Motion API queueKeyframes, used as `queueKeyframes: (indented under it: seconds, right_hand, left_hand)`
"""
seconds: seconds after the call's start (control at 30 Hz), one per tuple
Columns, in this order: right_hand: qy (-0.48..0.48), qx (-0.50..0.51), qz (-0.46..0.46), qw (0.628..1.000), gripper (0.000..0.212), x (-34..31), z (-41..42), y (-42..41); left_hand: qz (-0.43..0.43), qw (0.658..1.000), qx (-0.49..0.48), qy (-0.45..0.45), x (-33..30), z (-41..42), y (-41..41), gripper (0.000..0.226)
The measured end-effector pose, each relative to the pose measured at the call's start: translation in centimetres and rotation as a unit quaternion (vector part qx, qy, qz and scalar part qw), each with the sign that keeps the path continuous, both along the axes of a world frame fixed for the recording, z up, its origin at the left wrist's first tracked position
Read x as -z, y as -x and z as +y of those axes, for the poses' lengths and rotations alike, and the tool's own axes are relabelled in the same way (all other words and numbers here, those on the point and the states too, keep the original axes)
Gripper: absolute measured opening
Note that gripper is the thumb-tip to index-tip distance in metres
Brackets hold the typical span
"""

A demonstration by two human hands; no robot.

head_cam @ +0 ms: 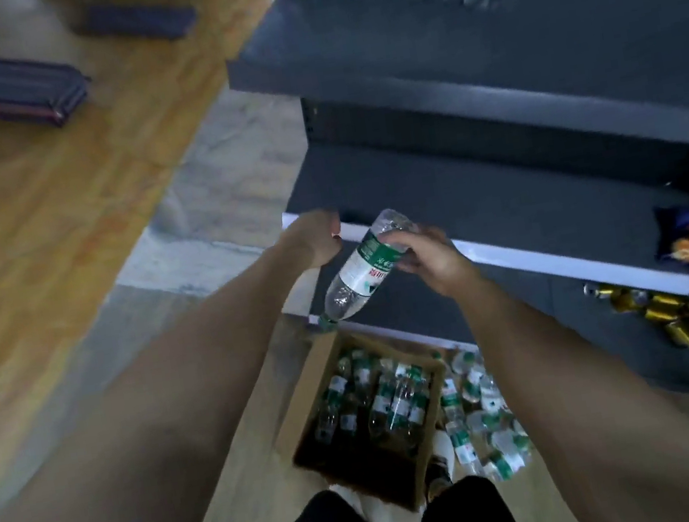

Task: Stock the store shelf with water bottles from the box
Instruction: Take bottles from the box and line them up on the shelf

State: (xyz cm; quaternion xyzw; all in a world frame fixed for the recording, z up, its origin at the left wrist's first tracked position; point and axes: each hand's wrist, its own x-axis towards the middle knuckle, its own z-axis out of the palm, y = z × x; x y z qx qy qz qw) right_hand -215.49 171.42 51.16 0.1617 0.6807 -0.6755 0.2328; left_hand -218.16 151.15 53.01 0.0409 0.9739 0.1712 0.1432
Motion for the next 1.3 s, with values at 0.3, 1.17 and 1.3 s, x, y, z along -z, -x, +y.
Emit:
queueKeyframes:
  seconds: [0.3,1.17,1.3]
  right_hand:
    - [0.055,0.161,0.004,0.985,0.062,-12.3,2.0,2.9]
    - [-0.171,-0.026,0.066,0.983,0.023,-20.5,10.0,9.2]
    - [-0.246,-0.053,0.154,0.955,0.011,-21.3,11.6,11.0]
  left_hand:
    - [0.110,0.989,0.061,-0.080,-15.4,2.2,3.1,0.017]
    - [0.055,0.897,-0.031,-0.437,-27.0,13.0,5.7,0.034]
    - [0.096,0.875,-0.086,-0.466,-27.4,13.8,7.9,0.045]
